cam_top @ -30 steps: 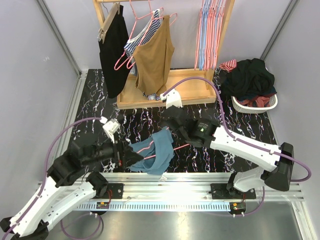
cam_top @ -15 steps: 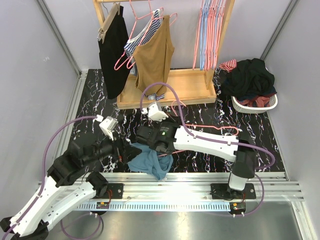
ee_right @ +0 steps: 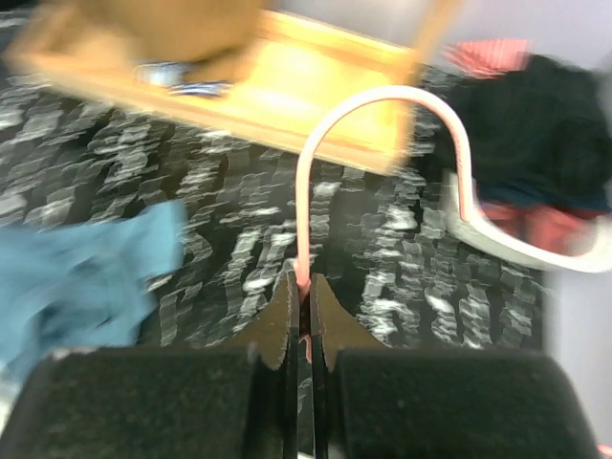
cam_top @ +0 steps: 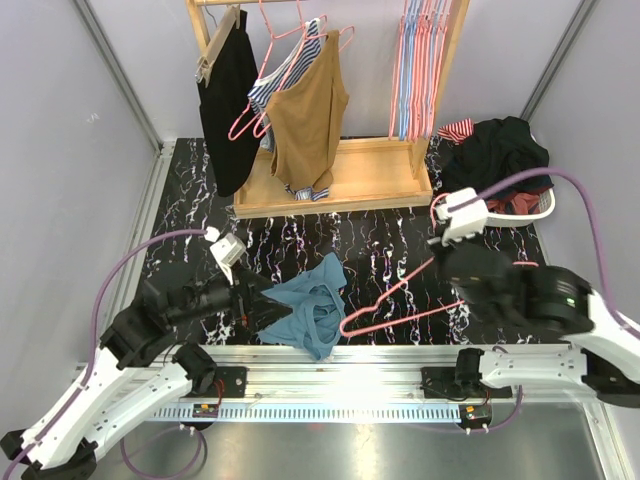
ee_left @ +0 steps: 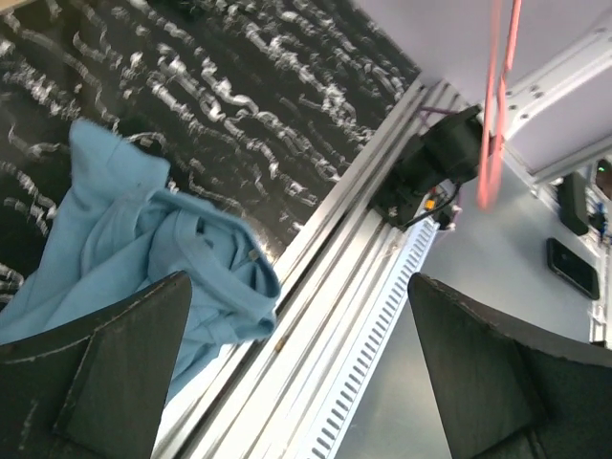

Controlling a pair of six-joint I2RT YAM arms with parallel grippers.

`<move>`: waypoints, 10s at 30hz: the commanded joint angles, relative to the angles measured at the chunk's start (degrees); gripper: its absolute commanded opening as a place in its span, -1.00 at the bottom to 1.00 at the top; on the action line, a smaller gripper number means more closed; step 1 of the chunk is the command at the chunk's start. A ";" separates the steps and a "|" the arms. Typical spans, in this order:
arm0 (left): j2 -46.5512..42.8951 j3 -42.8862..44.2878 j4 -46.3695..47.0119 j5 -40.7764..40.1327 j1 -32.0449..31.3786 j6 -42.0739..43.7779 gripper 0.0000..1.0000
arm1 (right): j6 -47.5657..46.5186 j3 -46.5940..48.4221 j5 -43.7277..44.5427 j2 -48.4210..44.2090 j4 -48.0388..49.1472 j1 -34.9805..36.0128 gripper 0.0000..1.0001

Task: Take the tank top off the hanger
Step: Remove the tank top from the hanger, then pass the hanger from the right arm to the left, then hang the hanger back to the clothesline with the left arm, then place the tank top into the basket

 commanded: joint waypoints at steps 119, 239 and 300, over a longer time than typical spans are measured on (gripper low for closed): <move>23.27 25.41 -6.40 -49.38 -23.06 2.55 -1.00 | 1.96 -5.36 4.65 -18.13 19.55 -3.73 0.99; -3.86 9.16 -0.51 -22.59 -3.46 -3.76 0.98 | 18.57 37.03 -58.71 52.25 37.29 -92.32 -1.00; -11.77 1.60 7.04 -15.91 -3.46 -10.34 0.98 | 23.32 -15.10 -108.81 -27.18 27.45 -88.81 0.99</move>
